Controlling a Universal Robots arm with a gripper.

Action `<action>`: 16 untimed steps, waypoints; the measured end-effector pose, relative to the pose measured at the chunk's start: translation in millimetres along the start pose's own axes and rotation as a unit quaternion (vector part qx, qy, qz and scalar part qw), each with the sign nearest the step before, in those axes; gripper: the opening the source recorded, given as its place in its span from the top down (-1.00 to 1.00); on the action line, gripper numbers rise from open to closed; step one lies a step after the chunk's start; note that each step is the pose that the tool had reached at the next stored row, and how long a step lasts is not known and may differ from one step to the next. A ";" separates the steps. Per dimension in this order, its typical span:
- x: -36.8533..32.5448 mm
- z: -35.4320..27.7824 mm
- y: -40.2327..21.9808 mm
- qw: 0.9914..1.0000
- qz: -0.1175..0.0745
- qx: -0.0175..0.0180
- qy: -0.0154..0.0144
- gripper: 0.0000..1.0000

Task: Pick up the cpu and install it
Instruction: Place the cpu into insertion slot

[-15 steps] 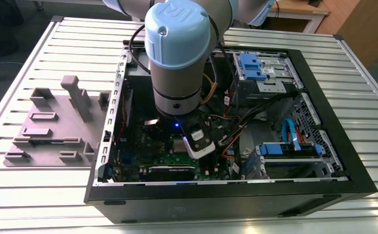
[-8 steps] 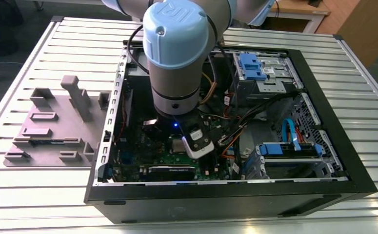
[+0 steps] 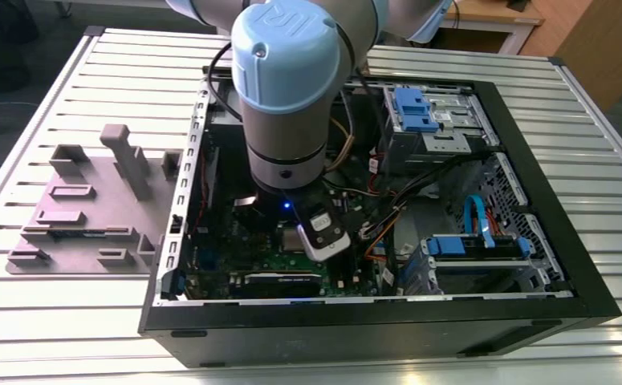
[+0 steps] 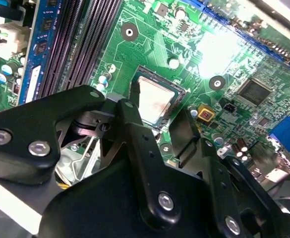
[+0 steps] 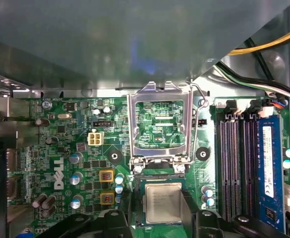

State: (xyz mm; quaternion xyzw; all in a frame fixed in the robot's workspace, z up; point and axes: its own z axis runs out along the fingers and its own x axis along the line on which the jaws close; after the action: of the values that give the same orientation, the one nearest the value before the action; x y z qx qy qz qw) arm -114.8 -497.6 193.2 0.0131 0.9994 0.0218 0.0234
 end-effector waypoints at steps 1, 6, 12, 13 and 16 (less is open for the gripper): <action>0.8 -0.1 0.0 1.000 0.000 0.000 0.000 -0.03; 4.6 -0.3 -0.1 1.000 0.000 0.000 -0.001 -0.03; 4.8 -0.2 -0.1 1.000 0.000 0.000 -0.001 -0.03; 4.8 -0.2 -0.1 1.000 0.000 0.000 -0.001 -0.03; 4.8 -0.2 -0.1 1.000 0.000 0.000 -0.001 -0.03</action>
State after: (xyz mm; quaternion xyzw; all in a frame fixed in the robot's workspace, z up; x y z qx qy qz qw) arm -119.6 -497.6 193.2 0.0131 0.9994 0.0217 0.0245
